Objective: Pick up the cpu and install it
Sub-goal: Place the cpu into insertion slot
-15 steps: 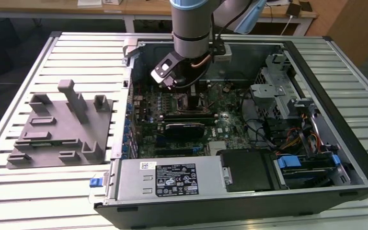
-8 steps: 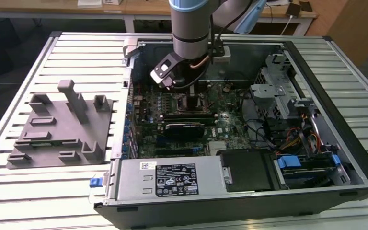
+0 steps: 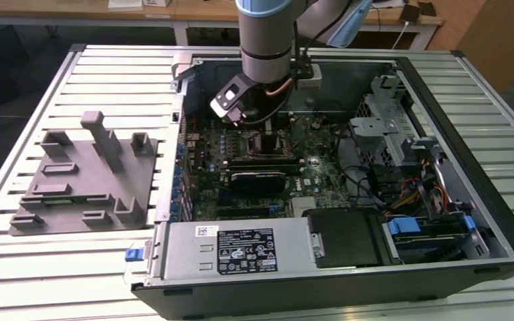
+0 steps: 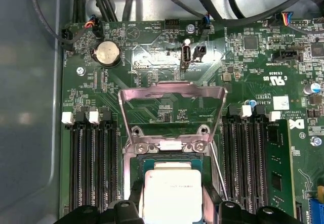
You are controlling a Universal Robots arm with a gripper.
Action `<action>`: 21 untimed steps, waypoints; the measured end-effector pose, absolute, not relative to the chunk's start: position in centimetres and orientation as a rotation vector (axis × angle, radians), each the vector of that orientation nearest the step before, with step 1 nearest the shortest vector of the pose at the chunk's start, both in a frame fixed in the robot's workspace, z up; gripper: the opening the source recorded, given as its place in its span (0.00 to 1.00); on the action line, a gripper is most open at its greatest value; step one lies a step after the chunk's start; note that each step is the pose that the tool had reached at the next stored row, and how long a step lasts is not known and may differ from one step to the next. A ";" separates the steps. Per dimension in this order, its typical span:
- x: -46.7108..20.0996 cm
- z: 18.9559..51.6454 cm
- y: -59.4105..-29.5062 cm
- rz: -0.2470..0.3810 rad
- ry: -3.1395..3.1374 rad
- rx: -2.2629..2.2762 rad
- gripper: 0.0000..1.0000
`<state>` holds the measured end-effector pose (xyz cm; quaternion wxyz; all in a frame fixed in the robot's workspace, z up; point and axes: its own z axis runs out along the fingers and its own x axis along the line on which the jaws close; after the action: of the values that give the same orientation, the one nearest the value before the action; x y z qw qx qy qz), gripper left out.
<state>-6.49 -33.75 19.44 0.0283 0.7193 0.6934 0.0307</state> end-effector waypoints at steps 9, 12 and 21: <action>-6.5 19.3 -33.7 0.097 2.142 2.220 0.54; -6.5 19.3 -33.7 0.099 2.143 2.221 0.54; -6.4 19.2 -33.7 0.100 2.143 2.222 0.54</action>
<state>-6.44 -33.71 19.16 0.0265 0.7191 0.6936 0.0324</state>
